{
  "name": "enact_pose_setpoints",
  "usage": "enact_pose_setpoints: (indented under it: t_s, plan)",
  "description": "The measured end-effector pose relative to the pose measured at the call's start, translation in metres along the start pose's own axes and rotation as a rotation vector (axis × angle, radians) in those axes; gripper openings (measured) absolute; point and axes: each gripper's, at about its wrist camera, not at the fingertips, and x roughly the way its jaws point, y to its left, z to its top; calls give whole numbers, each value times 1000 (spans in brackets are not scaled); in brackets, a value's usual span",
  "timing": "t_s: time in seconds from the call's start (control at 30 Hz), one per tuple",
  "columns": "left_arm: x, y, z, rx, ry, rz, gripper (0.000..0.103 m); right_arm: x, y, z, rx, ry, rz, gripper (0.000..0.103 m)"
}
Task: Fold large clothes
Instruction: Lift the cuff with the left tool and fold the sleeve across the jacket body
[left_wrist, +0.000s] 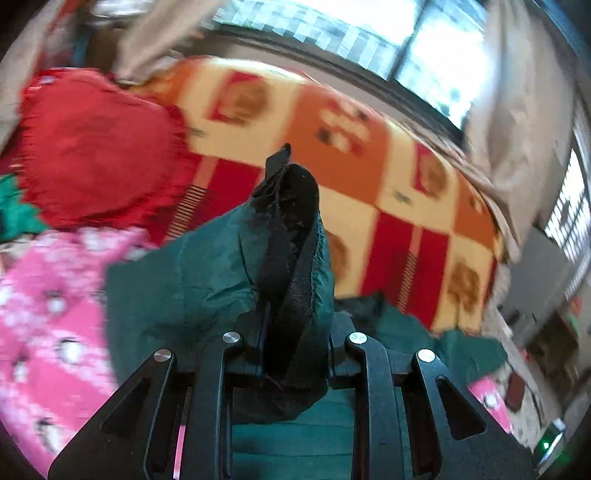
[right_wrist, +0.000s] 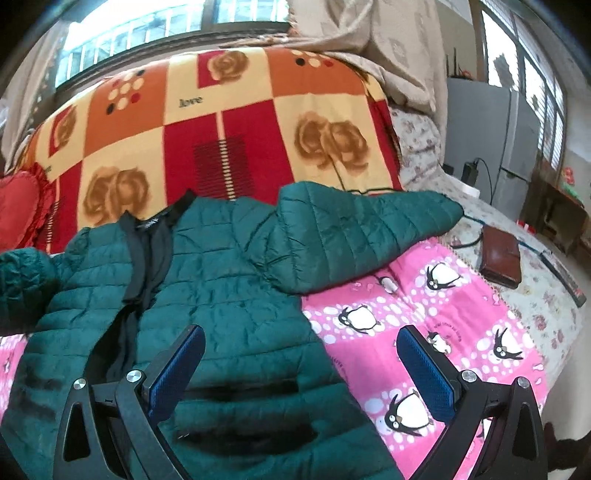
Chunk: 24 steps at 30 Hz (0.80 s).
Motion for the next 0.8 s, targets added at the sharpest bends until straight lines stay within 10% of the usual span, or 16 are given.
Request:
enact_pose_setpoints:
  t_s: [0.43, 0.63, 0.8]
  plan:
    - [161, -89, -101, -4, 289, -158, 22, 56, -23, -25, 39, 107, -1, 103]
    - [179, -88, -123, 20, 410, -121, 23, 62, -4, 13, -2, 74, 109, 103]
    - [155, -90, -128, 24, 410, -152, 47, 82, 23, 39, -14, 72, 258, 103]
